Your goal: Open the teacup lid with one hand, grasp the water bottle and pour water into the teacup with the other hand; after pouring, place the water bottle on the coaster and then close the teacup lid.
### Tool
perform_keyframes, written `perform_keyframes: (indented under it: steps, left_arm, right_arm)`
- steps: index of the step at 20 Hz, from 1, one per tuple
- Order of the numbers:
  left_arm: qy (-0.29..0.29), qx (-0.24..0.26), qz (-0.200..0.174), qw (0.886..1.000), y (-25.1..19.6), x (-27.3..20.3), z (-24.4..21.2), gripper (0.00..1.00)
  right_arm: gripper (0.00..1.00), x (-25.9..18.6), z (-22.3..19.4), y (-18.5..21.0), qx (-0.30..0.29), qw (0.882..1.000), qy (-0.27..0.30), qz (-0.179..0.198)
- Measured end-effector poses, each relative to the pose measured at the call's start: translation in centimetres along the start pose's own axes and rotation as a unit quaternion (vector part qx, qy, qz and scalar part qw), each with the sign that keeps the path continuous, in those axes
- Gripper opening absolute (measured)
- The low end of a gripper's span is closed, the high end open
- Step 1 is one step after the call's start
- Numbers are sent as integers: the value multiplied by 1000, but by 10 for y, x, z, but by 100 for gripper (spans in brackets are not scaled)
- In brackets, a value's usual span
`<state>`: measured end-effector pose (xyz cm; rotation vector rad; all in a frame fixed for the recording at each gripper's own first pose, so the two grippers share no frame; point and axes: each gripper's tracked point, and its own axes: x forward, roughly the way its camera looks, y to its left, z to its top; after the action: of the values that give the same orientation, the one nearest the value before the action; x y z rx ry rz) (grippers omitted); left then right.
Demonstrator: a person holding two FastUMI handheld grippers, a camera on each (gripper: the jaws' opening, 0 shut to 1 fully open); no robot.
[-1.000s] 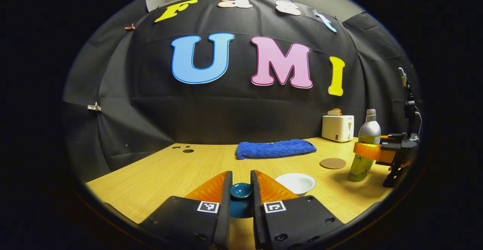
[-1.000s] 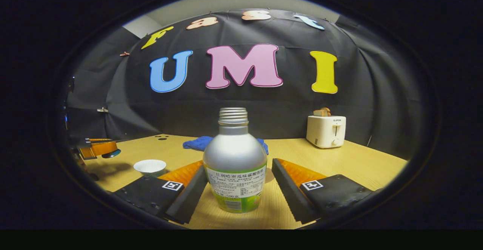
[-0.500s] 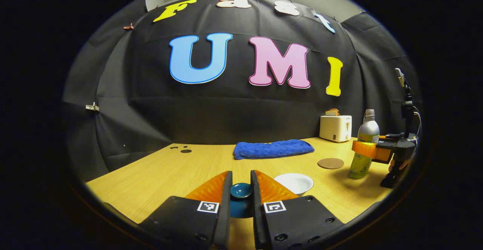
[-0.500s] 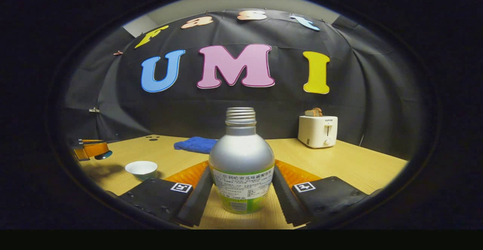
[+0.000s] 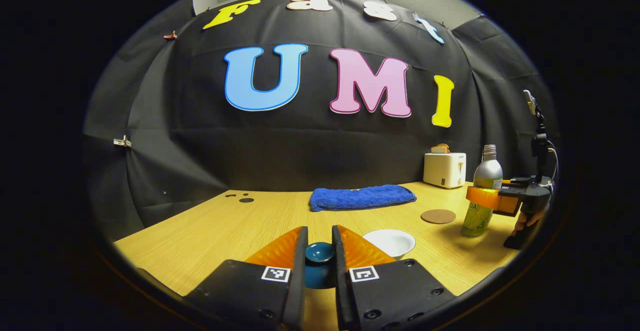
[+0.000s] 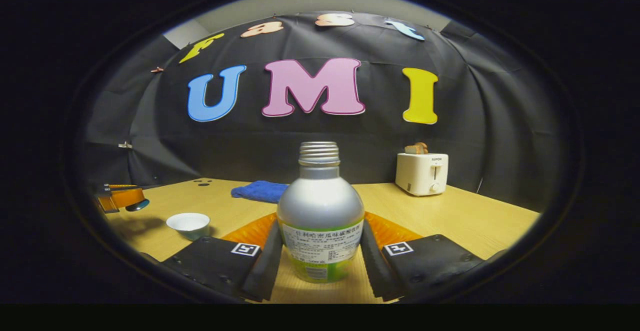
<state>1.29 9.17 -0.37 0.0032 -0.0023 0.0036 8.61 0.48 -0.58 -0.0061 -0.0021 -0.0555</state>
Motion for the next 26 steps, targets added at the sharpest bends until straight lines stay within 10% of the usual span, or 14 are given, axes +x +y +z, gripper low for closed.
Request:
perform_keyframes:
  steps: [6,12,26]
  left_arm:
    - [1,0,13,1000,15,6,0,29]
    - [2,0,49,999,56,12,-2,29]
    - [3,0,90,996,120,34,-3,29]
  right_arm:
    - [75,7,29,2,-43,999,3,8]
    - [75,25,42,21,-216,976,-4,26]
    - [74,54,39,90,-553,827,-81,61]
